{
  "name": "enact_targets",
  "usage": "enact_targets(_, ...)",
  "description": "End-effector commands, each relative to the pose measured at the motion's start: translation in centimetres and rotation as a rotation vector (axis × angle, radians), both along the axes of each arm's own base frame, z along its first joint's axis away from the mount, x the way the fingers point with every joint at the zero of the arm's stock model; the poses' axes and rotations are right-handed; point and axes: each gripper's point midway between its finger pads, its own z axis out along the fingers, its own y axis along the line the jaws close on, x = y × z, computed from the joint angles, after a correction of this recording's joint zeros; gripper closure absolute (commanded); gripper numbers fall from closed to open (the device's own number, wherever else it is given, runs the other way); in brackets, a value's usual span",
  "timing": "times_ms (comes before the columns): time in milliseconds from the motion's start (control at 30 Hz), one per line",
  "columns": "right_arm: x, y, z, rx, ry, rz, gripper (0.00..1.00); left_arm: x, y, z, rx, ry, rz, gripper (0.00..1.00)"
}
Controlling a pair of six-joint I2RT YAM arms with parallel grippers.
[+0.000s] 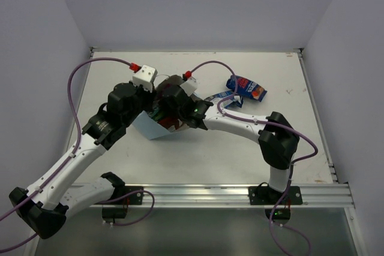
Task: Take the snacks out of the paper bag
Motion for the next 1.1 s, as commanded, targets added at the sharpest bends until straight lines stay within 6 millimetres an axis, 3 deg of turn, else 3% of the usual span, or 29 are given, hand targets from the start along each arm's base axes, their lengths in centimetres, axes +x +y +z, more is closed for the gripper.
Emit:
enact_targets(0, 0.6, 0.1, 1.6, 0.043, -0.051, -0.033, 1.00, -0.1, -0.3, 3.4, -0.072, -0.088, -0.002, 1.00)
enact_targets(33, 0.4, 0.0, 3.1, 0.071, -0.078, -0.026, 1.00, 0.0, -0.2, 3.4, -0.067, -0.088, 0.008, 1.00)
enact_targets(100, 0.0, -0.2, 4.3, 0.070, -0.122, 0.019, 1.00, 0.2, 0.1, 3.2, -0.058, -0.083, 0.025, 1.00)
enact_targets(133, -0.2, -0.3, 6.5, 0.091, -0.176, 0.047, 1.00, 0.2, 0.2, 3.2, -0.054, -0.083, 0.035, 1.00)
enact_targets(367, -2.7, -0.9, 14.3, 0.166, -0.342, 0.197, 1.00, 0.6, 1.0, 3.4, -0.030, -0.091, 0.078, 1.00)
enact_targets(567, -3.7, -1.9, 17.9, 0.149, -0.427, 0.249, 1.00, 0.9, 2.0, 3.4, -0.007, -0.095, 0.132, 1.00)
enact_targets(767, -4.8, -6.4, 22.3, 0.091, -0.557, 0.223, 1.00, 1.2, 3.2, 2.9, 0.018, -0.085, 0.203, 1.00)
enact_targets(867, -5.8, -10.1, 25.8, 0.089, -0.635, 0.219, 1.00, 1.5, 3.6, 2.7, 0.029, -0.085, 0.232, 1.00)
enact_targets(900, -5.7, -11.6, 26.1, 0.064, -0.634, 0.213, 1.00, 1.5, 3.7, 2.7, 0.029, -0.087, 0.236, 1.00)
enact_targets(933, -6.6, -13.5, 28.0, 0.071, -0.679, 0.210, 1.00, 1.6, 3.7, 2.8, 0.027, -0.091, 0.241, 1.00)
enact_targets(1033, -7.7, -17.0, 30.0, 0.054, -0.720, 0.215, 1.00, 1.9, 3.9, 2.7, 0.037, -0.094, 0.257, 1.00)
enact_targets(1067, -8.5, -19.3, 30.9, 0.043, -0.733, 0.189, 1.00, 2.0, 3.9, 2.7, 0.040, -0.096, 0.260, 1.00)
